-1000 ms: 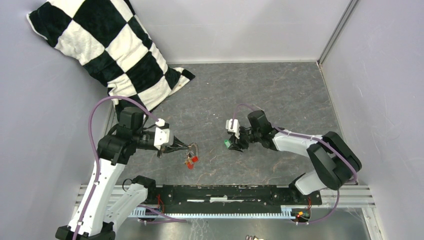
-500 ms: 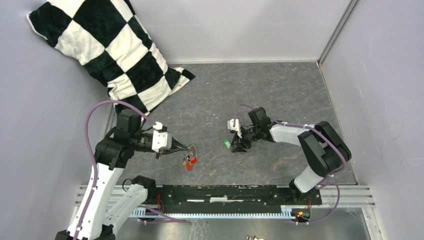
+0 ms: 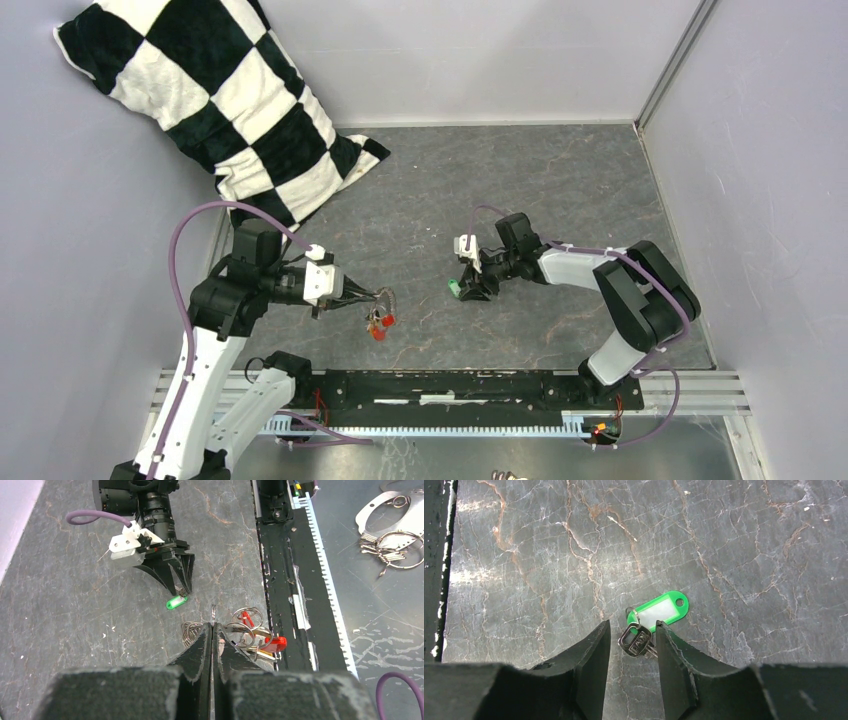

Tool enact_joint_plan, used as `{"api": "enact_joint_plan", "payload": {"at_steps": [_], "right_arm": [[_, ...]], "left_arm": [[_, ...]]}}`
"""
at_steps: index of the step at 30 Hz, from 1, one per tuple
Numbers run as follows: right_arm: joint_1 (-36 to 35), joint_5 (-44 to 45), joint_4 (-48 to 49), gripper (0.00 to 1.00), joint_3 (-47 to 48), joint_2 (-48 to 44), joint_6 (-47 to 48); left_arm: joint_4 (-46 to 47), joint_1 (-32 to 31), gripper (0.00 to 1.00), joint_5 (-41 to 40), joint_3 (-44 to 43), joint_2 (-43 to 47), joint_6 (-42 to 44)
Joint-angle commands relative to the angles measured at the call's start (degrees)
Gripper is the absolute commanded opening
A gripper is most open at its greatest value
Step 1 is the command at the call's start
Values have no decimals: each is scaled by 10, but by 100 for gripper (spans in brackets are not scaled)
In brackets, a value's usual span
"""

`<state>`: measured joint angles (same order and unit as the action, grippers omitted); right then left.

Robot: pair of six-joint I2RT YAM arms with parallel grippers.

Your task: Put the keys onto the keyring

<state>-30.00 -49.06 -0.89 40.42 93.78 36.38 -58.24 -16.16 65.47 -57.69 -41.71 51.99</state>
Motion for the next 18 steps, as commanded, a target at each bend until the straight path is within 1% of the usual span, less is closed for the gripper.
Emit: {"api": "enact_joint_plan", "payload": {"at_steps": [1, 8, 10, 12, 15, 18], "right_arm": [[0, -2, 31, 44, 12, 11, -7], [-6, -11, 33, 43, 14, 21, -14], [-13, -9, 36, 41, 13, 24, -17], [-17, -3, 44, 36, 10, 28, -25], [-21, 4, 58, 24, 6, 32, -38], [-24, 10, 72, 17, 2, 30, -52]], "left_arm": [[4, -1, 2, 11, -13, 2, -6], [4, -1, 2, 7, -7, 6, 1], [4, -1, 2, 5, -7, 7, 2], [4, -1, 2, 5, -8, 6, 2], [4, -1, 2, 3, -10, 5, 0], [4, -1, 2, 0, -10, 6, -1]]}}
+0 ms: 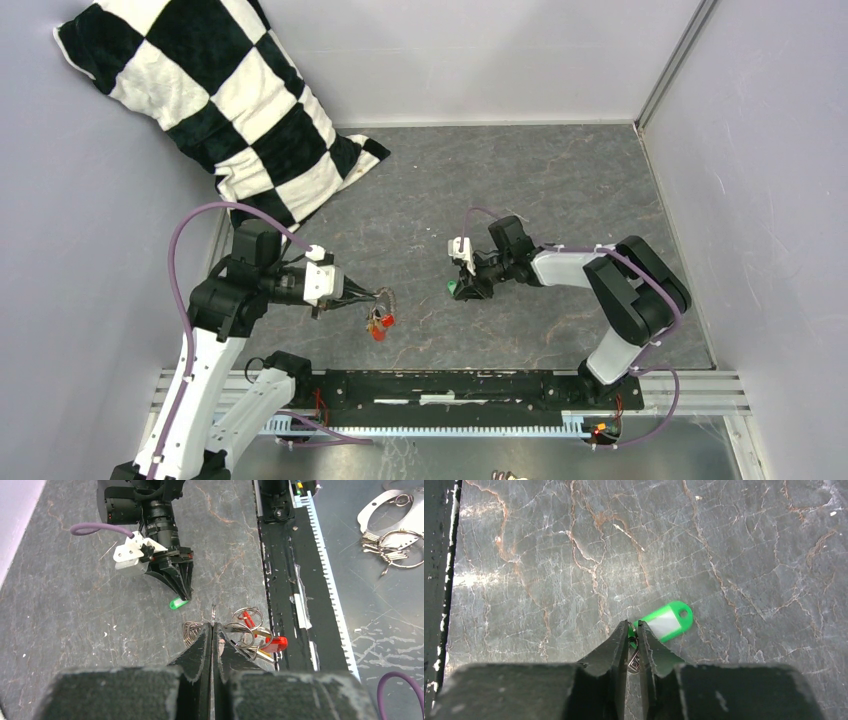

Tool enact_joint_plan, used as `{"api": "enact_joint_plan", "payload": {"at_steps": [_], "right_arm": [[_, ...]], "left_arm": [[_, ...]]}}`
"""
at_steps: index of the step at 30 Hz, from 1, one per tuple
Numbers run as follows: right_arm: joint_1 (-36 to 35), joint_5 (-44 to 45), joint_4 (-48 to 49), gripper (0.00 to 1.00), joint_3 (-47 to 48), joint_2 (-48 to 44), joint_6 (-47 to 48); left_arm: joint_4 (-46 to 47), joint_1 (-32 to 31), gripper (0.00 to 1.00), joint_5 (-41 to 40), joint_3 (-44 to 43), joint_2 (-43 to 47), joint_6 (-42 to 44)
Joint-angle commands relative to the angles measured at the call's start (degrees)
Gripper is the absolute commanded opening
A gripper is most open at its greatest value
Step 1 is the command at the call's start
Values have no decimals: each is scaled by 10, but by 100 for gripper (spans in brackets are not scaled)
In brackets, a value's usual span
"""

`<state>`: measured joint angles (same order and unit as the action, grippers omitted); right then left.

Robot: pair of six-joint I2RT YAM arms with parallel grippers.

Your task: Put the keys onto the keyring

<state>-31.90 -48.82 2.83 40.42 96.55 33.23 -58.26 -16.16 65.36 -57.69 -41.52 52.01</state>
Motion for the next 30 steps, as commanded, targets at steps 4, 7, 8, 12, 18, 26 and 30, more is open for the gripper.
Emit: {"api": "enact_joint_plan", "payload": {"at_steps": [4, 7, 8, 12, 18, 26, 30], "right_arm": [[-9, 18, 49, 7, -7, -16, -35], [-11, 32, 56, 0, -16, -38, -53], [-12, 37, 62, 0, -21, -49, -60], [-29, 61, 71, 0, -40, -105, -81], [-90, 80, 75, 0, -37, -229, -76], [-168, 74, 70, 0, -16, -350, -56], [-197, 78, 81, 0, -3, -393, -56]], "left_arm": [[4, -1, 2, -6, -8, 6, -2], [4, -1, 2, -7, -9, 4, -3], [5, -1, 2, -7, -9, 4, -3], [5, -1, 2, -4, -8, 2, -1], [5, -1, 2, 43, -6, -19, -22], [2, -1, 2, 115, -15, -66, -57], [2, -1, 2, 134, -19, -63, -76]]}}
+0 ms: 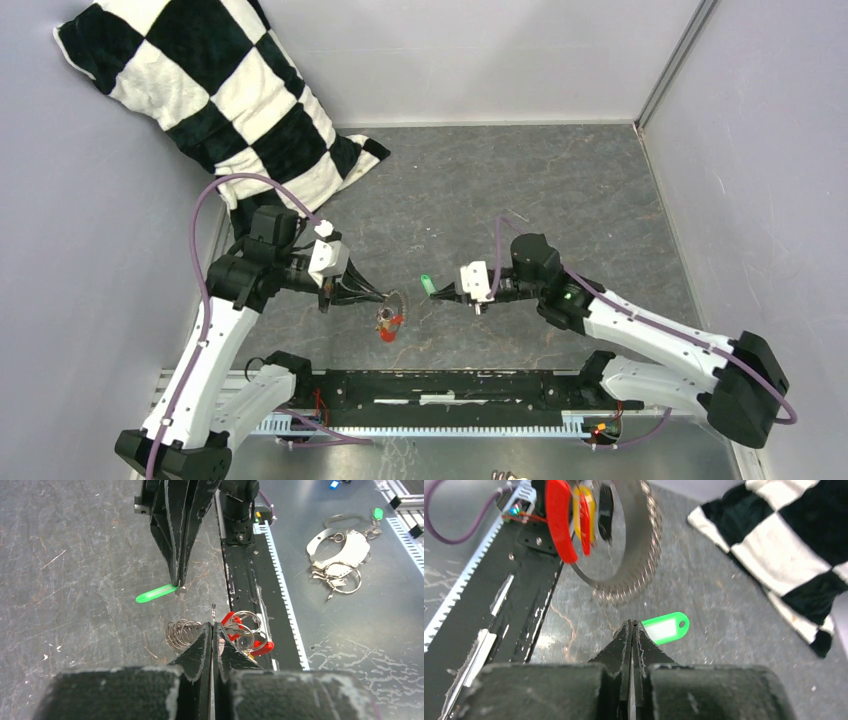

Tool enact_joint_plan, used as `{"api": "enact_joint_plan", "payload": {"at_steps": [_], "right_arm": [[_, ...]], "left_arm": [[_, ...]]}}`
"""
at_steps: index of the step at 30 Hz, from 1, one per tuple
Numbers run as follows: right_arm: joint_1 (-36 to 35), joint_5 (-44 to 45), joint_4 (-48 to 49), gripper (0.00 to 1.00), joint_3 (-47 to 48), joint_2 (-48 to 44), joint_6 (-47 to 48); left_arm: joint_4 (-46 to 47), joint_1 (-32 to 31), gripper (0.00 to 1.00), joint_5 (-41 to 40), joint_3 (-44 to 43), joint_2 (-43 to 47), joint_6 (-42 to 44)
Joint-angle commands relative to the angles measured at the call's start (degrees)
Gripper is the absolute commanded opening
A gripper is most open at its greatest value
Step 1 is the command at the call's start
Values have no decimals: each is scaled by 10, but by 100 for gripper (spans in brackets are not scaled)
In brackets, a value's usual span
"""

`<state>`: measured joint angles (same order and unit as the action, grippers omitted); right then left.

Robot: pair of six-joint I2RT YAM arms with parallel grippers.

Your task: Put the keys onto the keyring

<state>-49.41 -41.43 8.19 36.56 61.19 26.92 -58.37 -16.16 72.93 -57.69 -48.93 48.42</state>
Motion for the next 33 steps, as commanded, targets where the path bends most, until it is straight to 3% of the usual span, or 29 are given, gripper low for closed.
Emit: {"api": "enact_joint_plan", "payload": {"at_steps": [1, 8, 14, 18, 29, 33], "right_arm": [[-25, 2, 35, 0, 40, -43, -2], [-39, -29, 136, 0, 39, -42, -82], [-39, 88, 63, 1, 30, -22, -45], [-48, 62, 167, 1, -10, -41, -76], [-120, 45, 157, 1, 53, -25, 36], [-153, 62, 158, 1, 76, -13, 62]], "left_arm": [[4, -1, 2, 61, -19, 11, -43], [4, -1, 2, 60, -2, 25, -36], [4, -1, 2, 36, -3, 42, -32], [4, -2, 2, 44, 9, 56, -30], [4, -3, 2, 90, 5, 78, 25], [3, -2, 2, 97, 0, 76, 6]]}}
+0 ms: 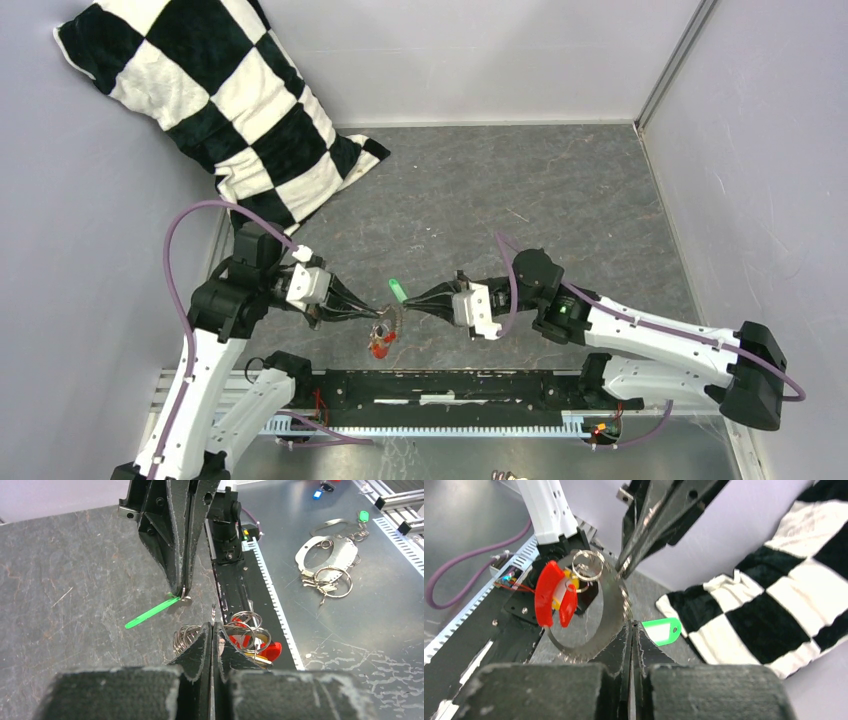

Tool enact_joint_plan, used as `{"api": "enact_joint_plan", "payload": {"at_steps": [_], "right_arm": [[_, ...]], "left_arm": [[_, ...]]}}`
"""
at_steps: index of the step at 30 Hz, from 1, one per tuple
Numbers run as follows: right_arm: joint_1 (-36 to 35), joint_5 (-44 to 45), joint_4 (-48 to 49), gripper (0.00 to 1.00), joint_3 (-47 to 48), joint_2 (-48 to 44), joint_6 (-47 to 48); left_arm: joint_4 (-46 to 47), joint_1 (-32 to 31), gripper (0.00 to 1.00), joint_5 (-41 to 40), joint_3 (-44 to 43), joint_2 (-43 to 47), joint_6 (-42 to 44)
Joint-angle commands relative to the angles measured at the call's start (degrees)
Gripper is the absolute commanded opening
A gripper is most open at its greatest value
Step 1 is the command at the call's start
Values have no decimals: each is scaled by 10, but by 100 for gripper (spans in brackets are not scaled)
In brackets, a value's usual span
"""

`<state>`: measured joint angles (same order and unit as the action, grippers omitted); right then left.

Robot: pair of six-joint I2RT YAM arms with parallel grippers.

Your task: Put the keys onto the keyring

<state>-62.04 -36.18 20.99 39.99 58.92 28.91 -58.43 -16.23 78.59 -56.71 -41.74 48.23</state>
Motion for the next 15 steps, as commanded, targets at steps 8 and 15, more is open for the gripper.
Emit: {"api": "enact_joint_plan", "payload": {"at_steps": [8, 15], "right_arm": [[-61, 23, 16, 0, 72, 30, 81], [-72, 23, -4, 0, 83, 40, 98]], "left_arm": [[4, -3, 2, 37, -15, 2, -3], [5, -3, 2, 33, -21, 7, -5]]}}
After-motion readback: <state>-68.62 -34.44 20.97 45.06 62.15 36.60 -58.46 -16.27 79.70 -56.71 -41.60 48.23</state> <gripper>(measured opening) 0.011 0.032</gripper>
